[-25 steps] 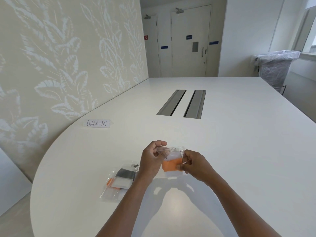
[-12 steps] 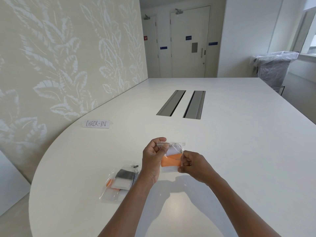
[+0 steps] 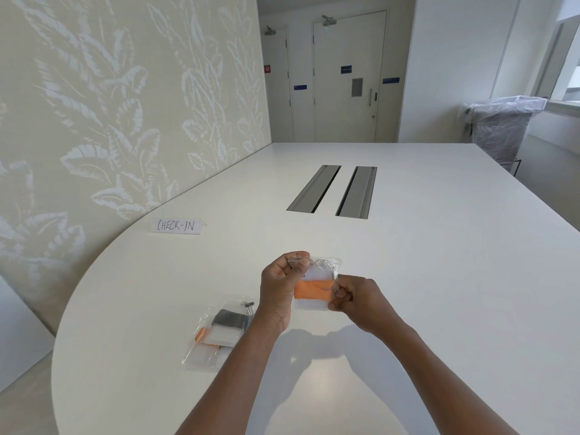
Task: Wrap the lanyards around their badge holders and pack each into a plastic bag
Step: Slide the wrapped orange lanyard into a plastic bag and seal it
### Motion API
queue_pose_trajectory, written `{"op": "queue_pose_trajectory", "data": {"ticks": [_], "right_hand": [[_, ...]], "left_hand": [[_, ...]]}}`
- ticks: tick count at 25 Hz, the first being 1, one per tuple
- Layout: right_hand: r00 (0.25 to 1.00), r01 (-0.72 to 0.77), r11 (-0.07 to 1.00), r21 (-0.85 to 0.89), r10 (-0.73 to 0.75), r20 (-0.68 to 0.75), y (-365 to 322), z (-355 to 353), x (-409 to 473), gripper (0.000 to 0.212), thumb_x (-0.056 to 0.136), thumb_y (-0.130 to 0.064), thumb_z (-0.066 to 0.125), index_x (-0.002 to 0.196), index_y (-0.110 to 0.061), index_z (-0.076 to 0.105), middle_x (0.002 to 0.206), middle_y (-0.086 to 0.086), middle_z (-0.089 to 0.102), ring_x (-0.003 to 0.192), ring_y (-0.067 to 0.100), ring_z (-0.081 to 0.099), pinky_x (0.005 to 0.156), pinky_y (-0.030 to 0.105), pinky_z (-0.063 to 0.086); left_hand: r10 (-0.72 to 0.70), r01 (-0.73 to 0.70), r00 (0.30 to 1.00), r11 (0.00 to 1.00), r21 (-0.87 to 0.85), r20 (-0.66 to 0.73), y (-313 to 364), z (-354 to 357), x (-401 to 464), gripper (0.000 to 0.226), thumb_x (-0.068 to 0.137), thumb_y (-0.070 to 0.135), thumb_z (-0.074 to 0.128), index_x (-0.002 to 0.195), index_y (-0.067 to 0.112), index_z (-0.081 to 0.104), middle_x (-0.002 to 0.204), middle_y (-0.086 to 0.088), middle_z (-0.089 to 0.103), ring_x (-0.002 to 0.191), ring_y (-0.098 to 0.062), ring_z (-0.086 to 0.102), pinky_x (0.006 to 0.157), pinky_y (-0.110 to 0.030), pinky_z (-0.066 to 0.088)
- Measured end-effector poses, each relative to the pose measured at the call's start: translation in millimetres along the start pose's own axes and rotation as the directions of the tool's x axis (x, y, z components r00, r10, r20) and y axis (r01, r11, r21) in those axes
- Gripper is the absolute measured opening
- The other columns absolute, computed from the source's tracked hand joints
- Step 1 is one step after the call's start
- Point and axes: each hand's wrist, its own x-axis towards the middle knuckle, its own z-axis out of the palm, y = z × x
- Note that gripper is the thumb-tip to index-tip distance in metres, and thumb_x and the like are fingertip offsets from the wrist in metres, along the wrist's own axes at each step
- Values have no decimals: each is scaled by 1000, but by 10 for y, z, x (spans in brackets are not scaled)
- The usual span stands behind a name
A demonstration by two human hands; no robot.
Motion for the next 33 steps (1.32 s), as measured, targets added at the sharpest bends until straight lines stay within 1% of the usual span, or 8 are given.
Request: {"op": "queue_pose_trajectory", "data": {"ticks": [4, 6, 8, 13, 19, 22, 27, 33], "right_hand": [[993, 0, 1000, -27, 3, 120, -47, -96, -11, 17, 80, -6, 77, 83, -15, 62, 75, -11, 64, 65, -3, 55, 66, 17, 47], [988, -10, 988, 154, -13, 152, -105, -175, -21, 18, 83, -13, 79, 92, -17, 64, 89, -6, 68, 82, 0, 62, 76, 20, 50], [996, 18, 955, 295, -42, 78, -202, -211, -3, 19, 86, -21, 78, 102, -18, 68, 94, -7, 73, 89, 7, 68, 80, 21, 52], [984, 100, 969, 227, -63, -167, -338, -148, 55, 7, 87, -20, 76, 82, -24, 73, 75, -5, 73, 65, 5, 62, 63, 15, 47], [985, 77, 955, 286, -28, -172, -320, -161, 47, 9, 87, -20, 76, 79, -24, 74, 77, -1, 74, 67, 9, 59, 66, 26, 48], [980, 87, 932, 351, -18, -197, -340, -155, 37, 12, 86, -16, 76, 78, -24, 75, 78, -4, 74, 67, 4, 61, 64, 17, 46], [968, 108, 914, 392, -7, -251, -368, -139, 17, 13, 88, -13, 73, 79, -23, 73, 81, 1, 74, 73, 9, 64, 65, 16, 47], [966, 122, 860, 495, 11, -259, -369, -102, 1, 15, 87, -4, 71, 81, -18, 70, 75, 1, 71, 68, 13, 62, 63, 24, 46]], "left_hand": [[20, -20, 1000, 997, 71, -12, -4, -27, -13, 4, 85, 14, 78, 87, 18, 78, 92, -7, 80, 87, -11, 73, 76, -17, 54], [14, -11, 999, 995, 99, -34, -13, -40, -17, 5, 88, 13, 75, 88, 17, 78, 90, -7, 80, 85, -10, 72, 73, -16, 54], [-2, 7, 999, 993, 117, -46, -16, -39, -30, 5, 88, 13, 76, 86, 16, 79, 88, -6, 79, 82, -10, 72, 72, -18, 54], [-2, -9, 998, 980, 201, 55, -1, 36, -73, 7, 91, 14, 73, 88, 14, 80, 89, -7, 80, 84, -14, 74, 73, -22, 57], [-25, 19, 999, 976, 217, 26, 1, 33, -79, 10, 91, 18, 73, 96, 11, 78, 90, -6, 80, 82, -14, 72, 77, -27, 57], [-31, 24, 999, 975, 219, 31, 0, 44, -88, 9, 92, 20, 73, 95, 13, 78, 89, -5, 79, 79, -11, 69, 70, -23, 55], [-33, 1, 995, 948, 317, 95, 28, 62, -122, 19, 82, 41, 75, 91, 24, 78, 86, 1, 79, 77, -7, 71, 68, -22, 57], [-12, -37, 993, 912, 409, 114, 59, 65, -110, 8, 77, 41, 75, 84, 38, 78, 83, 4, 78, 75, -7, 70, 67, -24, 56]]}}
